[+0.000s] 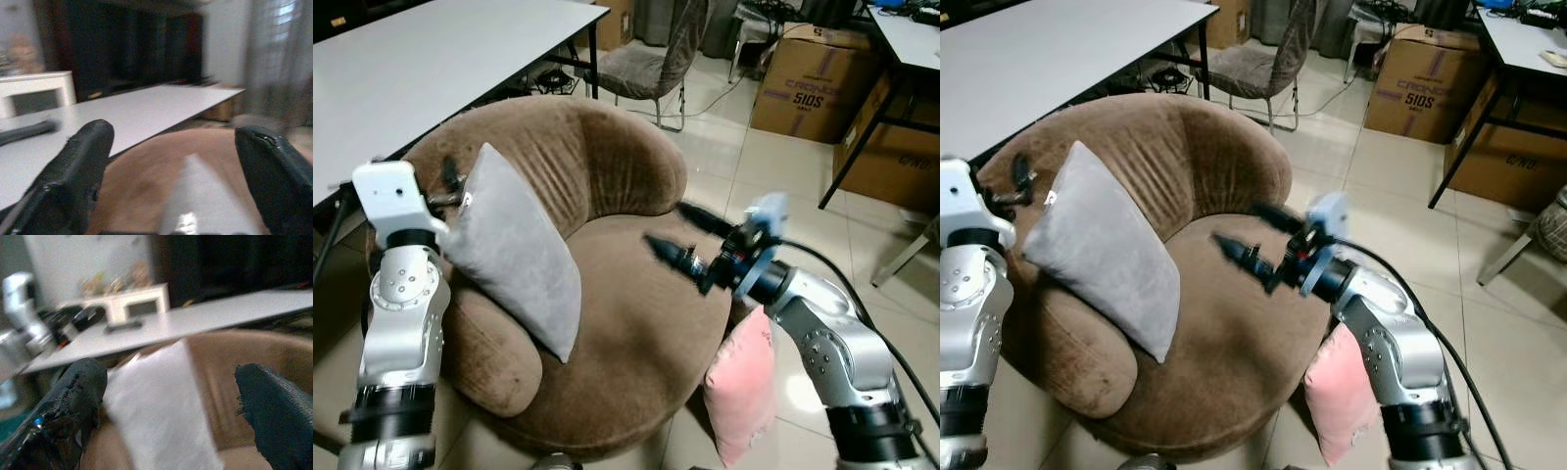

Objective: Move the pillow to the sofa from floor

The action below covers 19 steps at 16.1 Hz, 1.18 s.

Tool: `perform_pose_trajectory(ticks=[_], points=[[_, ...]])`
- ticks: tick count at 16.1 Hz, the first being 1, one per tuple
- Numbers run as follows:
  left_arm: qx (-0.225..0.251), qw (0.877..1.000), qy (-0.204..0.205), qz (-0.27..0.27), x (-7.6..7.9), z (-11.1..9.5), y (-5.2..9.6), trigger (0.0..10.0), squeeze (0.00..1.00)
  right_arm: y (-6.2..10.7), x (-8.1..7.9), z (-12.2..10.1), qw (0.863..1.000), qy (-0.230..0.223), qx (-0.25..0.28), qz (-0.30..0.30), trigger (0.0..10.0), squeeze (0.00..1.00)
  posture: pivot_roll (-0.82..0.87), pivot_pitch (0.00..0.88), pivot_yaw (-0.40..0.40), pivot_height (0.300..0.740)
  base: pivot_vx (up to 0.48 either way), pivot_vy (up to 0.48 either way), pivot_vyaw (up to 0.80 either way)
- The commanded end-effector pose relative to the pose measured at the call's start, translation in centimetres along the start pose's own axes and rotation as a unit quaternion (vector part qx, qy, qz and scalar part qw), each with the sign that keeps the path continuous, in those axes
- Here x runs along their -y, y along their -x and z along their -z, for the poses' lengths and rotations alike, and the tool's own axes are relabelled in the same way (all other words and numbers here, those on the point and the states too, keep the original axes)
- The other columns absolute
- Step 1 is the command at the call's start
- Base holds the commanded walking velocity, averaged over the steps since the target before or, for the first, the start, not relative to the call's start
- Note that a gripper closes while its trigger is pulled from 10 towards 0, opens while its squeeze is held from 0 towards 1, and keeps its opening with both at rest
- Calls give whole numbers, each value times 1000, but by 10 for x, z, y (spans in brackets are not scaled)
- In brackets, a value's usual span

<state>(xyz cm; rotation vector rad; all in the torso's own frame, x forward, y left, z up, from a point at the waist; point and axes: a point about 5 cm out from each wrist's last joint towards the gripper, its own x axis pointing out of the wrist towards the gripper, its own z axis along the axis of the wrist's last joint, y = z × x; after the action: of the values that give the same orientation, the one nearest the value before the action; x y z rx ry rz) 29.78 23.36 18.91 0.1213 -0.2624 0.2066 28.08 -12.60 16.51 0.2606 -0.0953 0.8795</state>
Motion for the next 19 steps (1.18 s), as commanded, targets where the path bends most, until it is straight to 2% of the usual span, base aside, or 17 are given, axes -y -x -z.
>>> perform_pose_trajectory(ticks=[1,2,4,5,6,7,8,9,10,11,13,16,18,19], points=[[1,998,19,62,18,-5,7,10000,1000,3,1,-12,999,7,33,29,10000,0,28,0,-15,740,0,0,0],[3,993,40,109,29,-11,18,10000,910,6,0,-15,997,10,49,64,10000,0,34,0,-28,740,0,0,0],[7,991,18,134,35,-18,36,10000,341,16,-4,-9,991,20,10,135,10000,0,44,0,-39,740,0,0,0],[-2,990,15,140,39,-17,48,10000,294,27,-3,1,980,39,-28,193,10000,0,47,0,-42,740,0,0,0],[-12,990,20,139,40,-14,54,10000,286,33,-3,6,972,51,-47,224,10000,0,47,0,-42,740,0,0,0],[-31,990,26,135,40,-7,61,10000,231,41,-3,13,961,57,-69,263,10000,0,42,0,-45,740,0,0,0],[-55,990,21,129,40,1,66,10000,231,47,-2,15,950,55,-70,299,10000,0,32,0,-40,740,0,0,0],[-69,989,5,132,41,8,66,10000,231,53,3,14,934,58,-65,345,10000,0,29,0,-38,740,0,0,0],[-71,988,-15,138,42,11,65,10000,239,58,7,10,919,67,-54,384,10000,0,24,0,-34,740,0,0,-488],[-74,988,-17,138,41,10,65,10000,243,63,7,6,910,79,-49,404,10000,0,24,0,-34,740,0,0,-800],[-78,987,-18,136,39,10,65,10000,243,69,5,1,903,101,-44,416,10000,0,24,0,-34,740,0,0,-800],[-81,987,-24,137,39,11,64,10000,235,78,6,7,884,66,-80,456,10000,0,12,0,-20,740,0,0,-796],[-82,987,-24,139,42,11,65,10000,239,78,9,6,874,72,-77,475,10000,0,14,0,-24,740,0,0,-769],[-82,987,-25,139,43,11,66,10000,243,78,9,5,873,85,-80,473,10000,0,15,0,-28,740,0,0,-769]])
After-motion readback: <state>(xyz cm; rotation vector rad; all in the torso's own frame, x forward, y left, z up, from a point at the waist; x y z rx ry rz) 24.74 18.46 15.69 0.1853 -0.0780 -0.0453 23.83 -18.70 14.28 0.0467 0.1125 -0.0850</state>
